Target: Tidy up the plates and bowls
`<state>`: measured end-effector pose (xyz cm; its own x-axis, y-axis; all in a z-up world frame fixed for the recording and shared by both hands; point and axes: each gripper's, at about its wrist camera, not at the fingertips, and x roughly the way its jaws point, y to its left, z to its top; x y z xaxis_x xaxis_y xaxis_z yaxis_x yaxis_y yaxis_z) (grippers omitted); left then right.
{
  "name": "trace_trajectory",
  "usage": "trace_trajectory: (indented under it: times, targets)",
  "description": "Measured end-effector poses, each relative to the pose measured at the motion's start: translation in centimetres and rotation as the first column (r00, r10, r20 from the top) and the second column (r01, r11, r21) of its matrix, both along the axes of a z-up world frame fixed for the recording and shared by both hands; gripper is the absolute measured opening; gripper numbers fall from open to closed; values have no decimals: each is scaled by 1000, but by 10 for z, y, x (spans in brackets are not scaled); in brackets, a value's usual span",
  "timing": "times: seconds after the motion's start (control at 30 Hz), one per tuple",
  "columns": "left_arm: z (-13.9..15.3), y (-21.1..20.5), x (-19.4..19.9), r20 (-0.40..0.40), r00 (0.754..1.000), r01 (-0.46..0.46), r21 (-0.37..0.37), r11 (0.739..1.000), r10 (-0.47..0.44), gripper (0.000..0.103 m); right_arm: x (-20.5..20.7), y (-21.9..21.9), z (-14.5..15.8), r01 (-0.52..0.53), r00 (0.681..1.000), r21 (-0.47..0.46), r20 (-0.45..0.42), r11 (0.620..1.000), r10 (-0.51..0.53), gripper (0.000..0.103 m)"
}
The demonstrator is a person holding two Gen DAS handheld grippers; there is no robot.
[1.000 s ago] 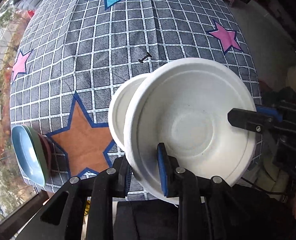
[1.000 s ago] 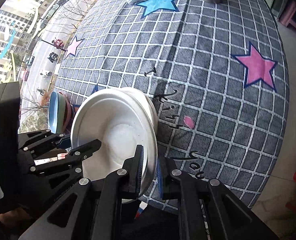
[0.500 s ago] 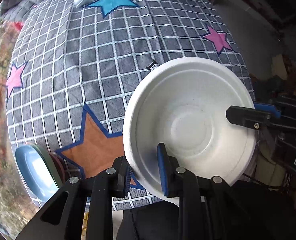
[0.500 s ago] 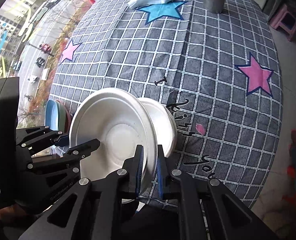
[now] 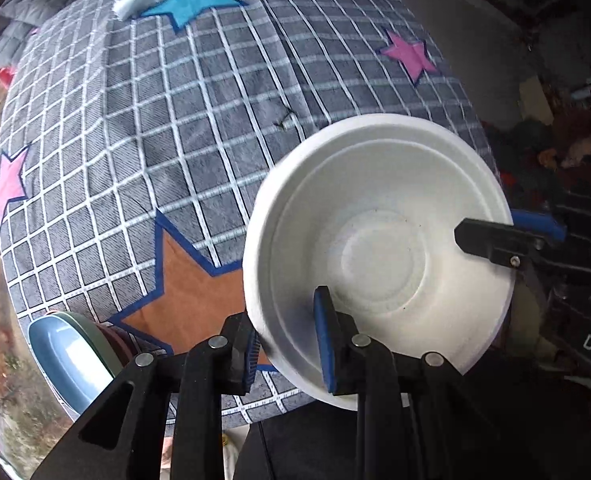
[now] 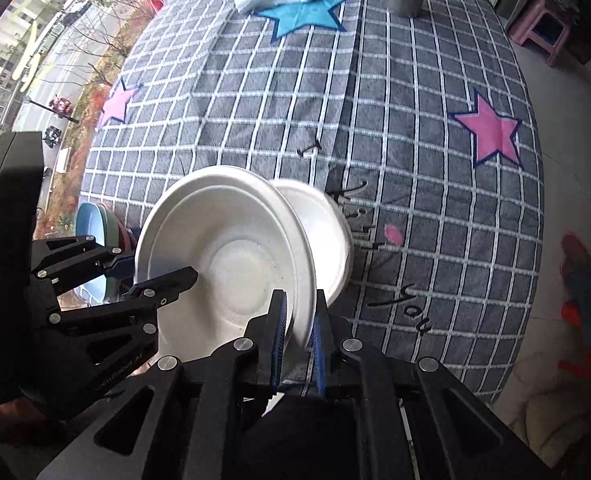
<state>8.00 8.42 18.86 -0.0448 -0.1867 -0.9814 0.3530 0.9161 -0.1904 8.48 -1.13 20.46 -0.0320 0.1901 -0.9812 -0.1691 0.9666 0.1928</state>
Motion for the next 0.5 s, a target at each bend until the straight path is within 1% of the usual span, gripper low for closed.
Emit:
trace_trajectory:
  times: [0.07, 0.13, 0.23, 0.27, 0.3, 0.33, 0.37, 0.4, 0.43, 0.47, 0.5]
  targets:
    - [-2, -1, -1, -6, 1000, 11, 5, 1000, -11, 26, -3, 1, -7, 2, 1000, -16, -23, 1000, -2, 15]
    - [-3, 0, 1, -6, 1000, 3, 3, 1000, -3, 26, -3, 0, -10, 7, 999, -13, -33, 1000, -7, 15]
    - [-1, -2, 6, 0, 1000, -5, 2, 1000, 5, 27, 0, 0, -5, 1, 1000, -12, -8, 1000, -1, 14]
    - [0, -2, 8, 2, 1000, -8, 1, 1000, 8, 31, 2, -1, -4, 0, 1000, -14, -2, 1000, 0, 15]
    - [0, -3, 10, 5, 1000, -14, 8, 1000, 14, 36, 5, -3, -3, 2, 1000, -13, 3, 1000, -2, 15]
    - [-1, -2, 12, 6, 1000, -25, 29, 999, 25, 64, 8, -4, -4, 7, 1000, -7, -2, 1000, -7, 18]
    - [-3, 0, 14, 13, 999, -44, 61, 997, 43, 87, 11, -7, -7, 12, 1000, -6, -15, 1000, -12, 47]
    - [-5, 4, 16, 24, 997, -70, 85, 994, 68, 88, 14, -11, -12, 26, 999, -27, -27, 999, -27, 68]
    - [-6, 10, 18, 21, 995, -100, 84, 991, 98, 88, 16, -15, -13, 44, 999, -52, -16, 998, -45, 87]
    - [-7, 14, 19, 15, 993, -121, 78, 990, 120, 88, 17, -23, -10, 71, 997, -72, 16, 995, -70, 87]
    - [-7, 19, 19, 13, 990, -145, 75, 987, 144, 88, 18, -31, -7, 96, 995, -59, 31, 994, -94, 87]
